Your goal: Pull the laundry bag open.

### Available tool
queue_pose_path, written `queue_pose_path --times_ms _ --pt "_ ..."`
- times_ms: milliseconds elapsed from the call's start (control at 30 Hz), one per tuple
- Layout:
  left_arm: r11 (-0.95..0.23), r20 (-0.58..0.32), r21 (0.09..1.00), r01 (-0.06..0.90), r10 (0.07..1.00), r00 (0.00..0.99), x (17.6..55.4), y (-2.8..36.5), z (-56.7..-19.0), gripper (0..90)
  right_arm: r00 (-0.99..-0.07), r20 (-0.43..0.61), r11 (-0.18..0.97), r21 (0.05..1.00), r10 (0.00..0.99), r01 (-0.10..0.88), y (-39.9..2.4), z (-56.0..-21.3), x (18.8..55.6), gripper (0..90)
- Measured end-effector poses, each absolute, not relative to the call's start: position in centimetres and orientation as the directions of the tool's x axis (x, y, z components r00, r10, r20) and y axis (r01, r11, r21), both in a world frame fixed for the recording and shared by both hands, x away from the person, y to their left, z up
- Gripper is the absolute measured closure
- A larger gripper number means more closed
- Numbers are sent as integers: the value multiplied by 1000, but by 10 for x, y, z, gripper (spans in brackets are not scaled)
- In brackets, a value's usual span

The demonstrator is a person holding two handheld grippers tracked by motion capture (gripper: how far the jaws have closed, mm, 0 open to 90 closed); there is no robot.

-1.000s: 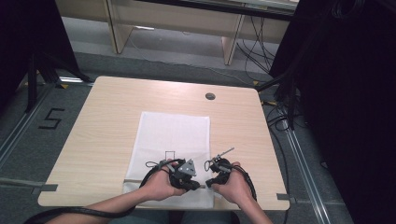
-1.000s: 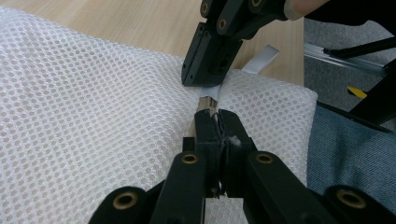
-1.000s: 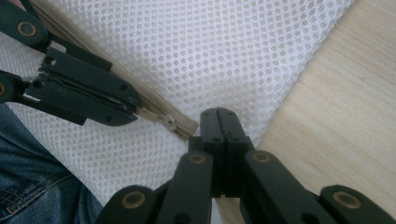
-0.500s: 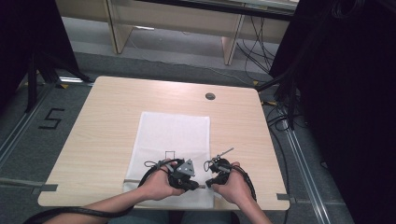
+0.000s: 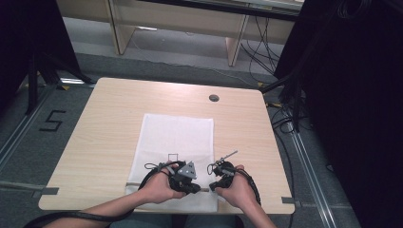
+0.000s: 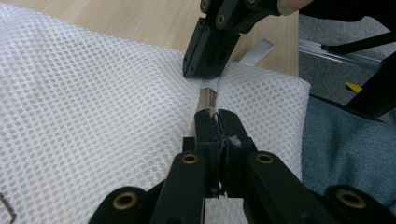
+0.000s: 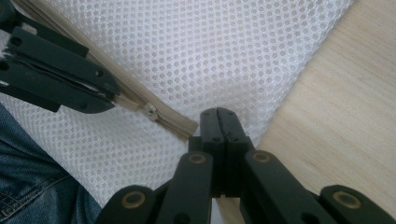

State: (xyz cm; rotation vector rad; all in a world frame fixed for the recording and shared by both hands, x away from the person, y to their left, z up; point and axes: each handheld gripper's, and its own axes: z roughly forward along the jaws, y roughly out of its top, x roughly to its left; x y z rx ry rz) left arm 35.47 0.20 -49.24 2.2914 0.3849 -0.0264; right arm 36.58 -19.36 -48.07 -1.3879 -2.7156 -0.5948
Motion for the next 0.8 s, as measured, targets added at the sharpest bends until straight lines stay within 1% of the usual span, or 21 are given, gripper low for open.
queue_pose_path --times_ms 67,100,167,400,500,533,567,600,667,733,800 --pt "-639 -138 716 281 265 954 354 3 -492 875 -591 206 519 314 780 795 -193 -480 365 900" --pt "-640 -139 716 280 263 955 354 2 -493 875 -610 196 535 327 768 779 -194 -481 366 900" --pt "-639 -143 714 285 266 953 354 2 -492 875 -595 202 523 318 777 791 -193 -481 365 900" --pt "-650 -133 710 272 255 958 355 5 -491 875 -609 196 537 320 769 781 -194 -481 366 900" --pt "-640 -140 714 283 266 954 354 6 -491 875 -600 199 527 321 775 787 -193 -481 365 900" --pt "-642 -142 713 282 261 955 354 6 -491 875 -582 213 512 307 785 803 -192 -480 364 900" --pt "-645 -137 712 277 260 956 354 6 -491 875 -603 197 534 311 773 786 -194 -480 366 900" --pt "-646 -133 716 267 249 959 355 6 -491 875 -591 205 525 301 780 796 -193 -479 365 900" --pt "-647 -130 715 266 250 959 354 6 -490 875 -609 195 538 319 769 781 -194 -480 366 900" --pt "-648 -129 715 264 249 960 354 6 -490 875 -596 201 529 306 777 792 -193 -479 365 900" --pt "-648 -129 714 263 248 960 354 7 -490 875 -603 199 534 313 772 786 -194 -480 366 900"
